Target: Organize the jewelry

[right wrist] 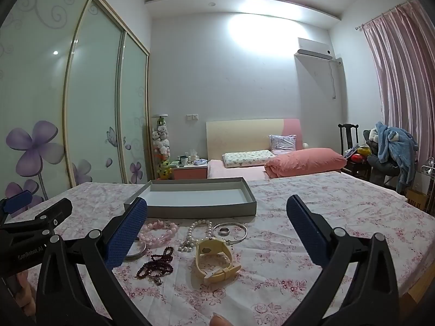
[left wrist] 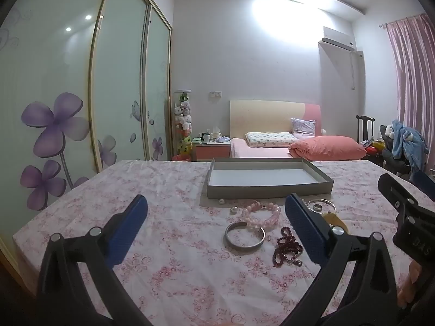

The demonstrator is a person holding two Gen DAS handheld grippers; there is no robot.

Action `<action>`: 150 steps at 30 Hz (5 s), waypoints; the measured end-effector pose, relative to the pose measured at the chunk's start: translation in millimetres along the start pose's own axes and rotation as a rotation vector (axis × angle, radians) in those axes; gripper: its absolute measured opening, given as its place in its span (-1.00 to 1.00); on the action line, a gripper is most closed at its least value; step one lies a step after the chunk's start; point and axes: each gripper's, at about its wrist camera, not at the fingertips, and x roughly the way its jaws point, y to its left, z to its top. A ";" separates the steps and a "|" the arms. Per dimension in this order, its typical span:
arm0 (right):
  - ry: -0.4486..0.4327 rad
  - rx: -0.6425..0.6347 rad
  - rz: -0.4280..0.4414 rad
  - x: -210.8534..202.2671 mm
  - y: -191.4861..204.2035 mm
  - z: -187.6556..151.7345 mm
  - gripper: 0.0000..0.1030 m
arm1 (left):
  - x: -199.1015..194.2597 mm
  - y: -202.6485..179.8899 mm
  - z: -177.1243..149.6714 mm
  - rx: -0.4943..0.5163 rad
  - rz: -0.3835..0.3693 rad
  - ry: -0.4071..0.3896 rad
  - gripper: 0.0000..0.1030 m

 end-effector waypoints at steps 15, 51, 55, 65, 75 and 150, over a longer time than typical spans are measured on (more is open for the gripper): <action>0.004 0.001 -0.001 0.6 0.2 -0.4 0.97 | 0.0 -0.2 0.0 0.003 0.001 0.002 0.92; 0.013 0.005 -0.001 3.0 1.3 -2.7 0.97 | 0.7 -0.3 0.0 0.003 0.001 0.009 0.92; 0.014 0.006 -0.001 3.1 1.5 -2.8 0.97 | 0.8 -0.3 0.1 0.003 0.000 0.010 0.92; 0.016 0.007 -0.001 3.1 1.6 -2.8 0.97 | 1.0 -0.3 0.1 0.004 0.001 0.012 0.92; 0.018 0.007 -0.001 3.4 1.7 -2.9 0.97 | 1.2 -0.4 0.1 0.004 0.000 0.012 0.92; 0.703 0.102 0.096 141.5 -24.0 -53.1 -0.19 | 184.2 -25.3 -37.4 0.174 -0.243 0.640 0.27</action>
